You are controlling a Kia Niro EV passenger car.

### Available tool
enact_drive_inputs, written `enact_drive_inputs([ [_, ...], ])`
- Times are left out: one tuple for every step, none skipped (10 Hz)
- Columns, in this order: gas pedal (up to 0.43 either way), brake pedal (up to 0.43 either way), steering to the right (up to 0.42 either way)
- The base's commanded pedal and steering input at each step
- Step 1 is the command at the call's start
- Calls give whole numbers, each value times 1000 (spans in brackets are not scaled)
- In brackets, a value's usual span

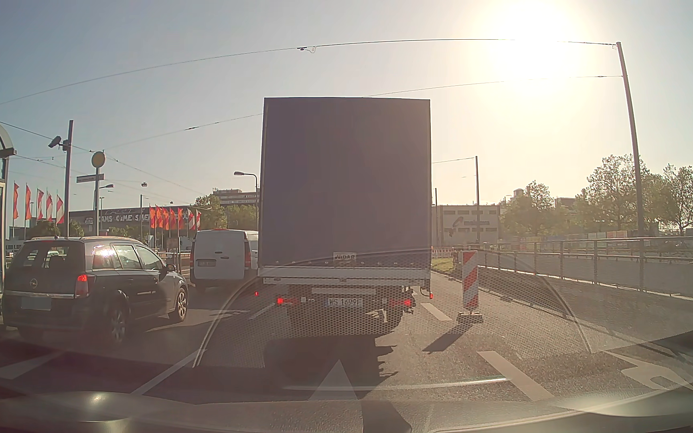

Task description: Follow the waypoints while adhering to traffic rules and regulations

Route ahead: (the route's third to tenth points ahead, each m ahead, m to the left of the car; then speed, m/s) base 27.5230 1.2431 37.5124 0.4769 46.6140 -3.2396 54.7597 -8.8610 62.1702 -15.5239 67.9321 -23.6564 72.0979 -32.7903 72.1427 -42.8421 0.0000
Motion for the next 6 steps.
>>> enact_drive_inputs([
  [0, 0, 2],
  [0, 0, 3],
  [0, 0, 3],
  [0, 0, 3],
  [0, 0, 2],
  [0, 0, 3],
])
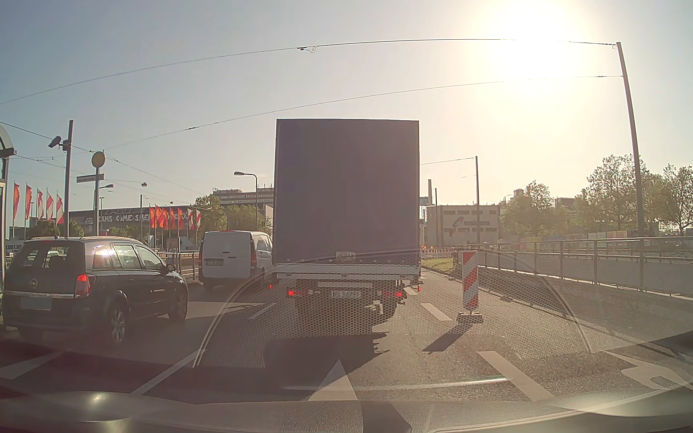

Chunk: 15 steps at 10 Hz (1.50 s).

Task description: Follow the waypoints while adhering to traffic rules and regulations

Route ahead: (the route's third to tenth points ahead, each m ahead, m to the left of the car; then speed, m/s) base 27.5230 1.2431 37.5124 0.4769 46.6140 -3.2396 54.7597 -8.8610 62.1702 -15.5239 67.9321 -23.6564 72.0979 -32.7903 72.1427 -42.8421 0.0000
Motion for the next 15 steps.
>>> enact_drive_inputs([
  [0, 0, 3],
  [0, 0, 3],
  [0, 0, 3],
  [0, 0, 2],
  [0, 0, 2],
  [0, 0, 2],
  [0, 0, 3],
  [0, 0, 3],
  [0, 0, 3],
  [0, 0, 3],
  [280, 0, 2],
  [350, 0, 3],
  [350, 0, 3],
  [350, 0, 4],
  [350, 0, 4],
])
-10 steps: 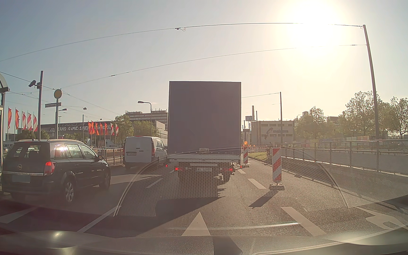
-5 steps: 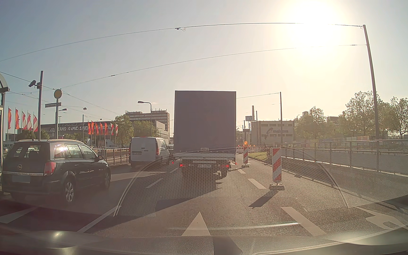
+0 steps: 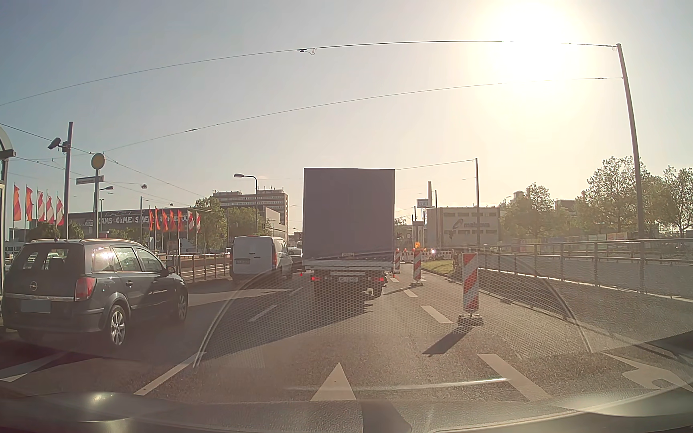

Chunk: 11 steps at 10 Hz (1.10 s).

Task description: Follow the waypoints while adhering to traffic rules and regulations

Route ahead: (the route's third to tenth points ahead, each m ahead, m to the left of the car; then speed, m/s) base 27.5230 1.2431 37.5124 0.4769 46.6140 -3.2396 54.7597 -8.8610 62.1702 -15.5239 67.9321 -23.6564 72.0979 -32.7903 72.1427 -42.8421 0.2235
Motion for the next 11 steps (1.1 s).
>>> enact_drive_inputs([
  [350, 0, 4],
  [358, 0, 4],
  [358, 0, 4],
  [358, 0, 4],
  [358, 0, 4],
  [358, 0, 4],
  [358, 0, 4],
  [358, 0, 4],
  [358, 0, 4],
  [358, 0, 4],
  [358, 0, 4],
])
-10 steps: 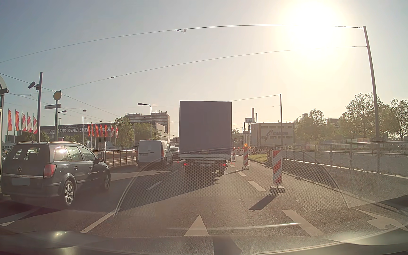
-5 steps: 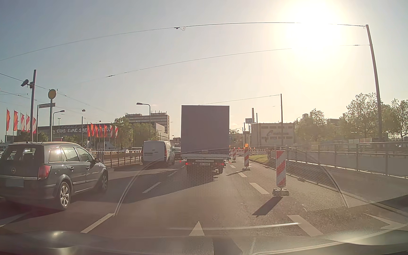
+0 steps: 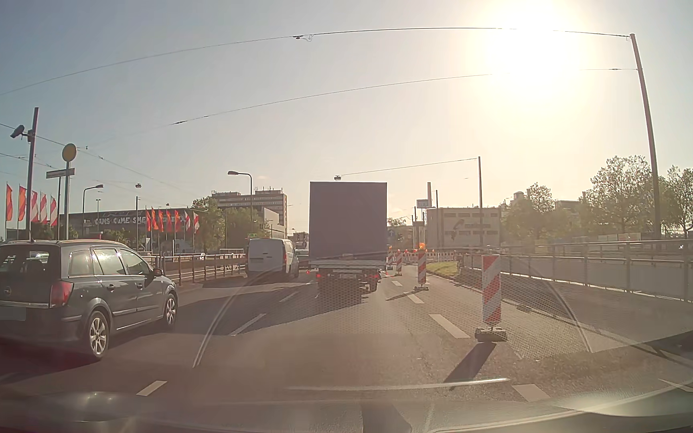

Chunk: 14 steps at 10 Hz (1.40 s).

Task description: Follow the waypoints while adhering to traffic rules and regulations

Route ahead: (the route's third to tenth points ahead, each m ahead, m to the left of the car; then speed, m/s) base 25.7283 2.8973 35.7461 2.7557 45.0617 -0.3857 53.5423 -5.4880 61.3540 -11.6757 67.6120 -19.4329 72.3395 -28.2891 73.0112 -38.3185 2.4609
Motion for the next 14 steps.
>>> enact_drive_inputs([
  [390, 0, 4],
  [409, 0, 5],
  [409, 0, 5],
  [409, 0, 6],
  [409, 0, 8],
  [409, 0, 10],
  [409, 0, 9],
  [409, 0, 9],
  [409, 0, 9],
  [409, 0, 9],
  [409, 0, 8],
  [409, 0, 6],
  [409, 0, 6],
  [409, 0, 5],
])
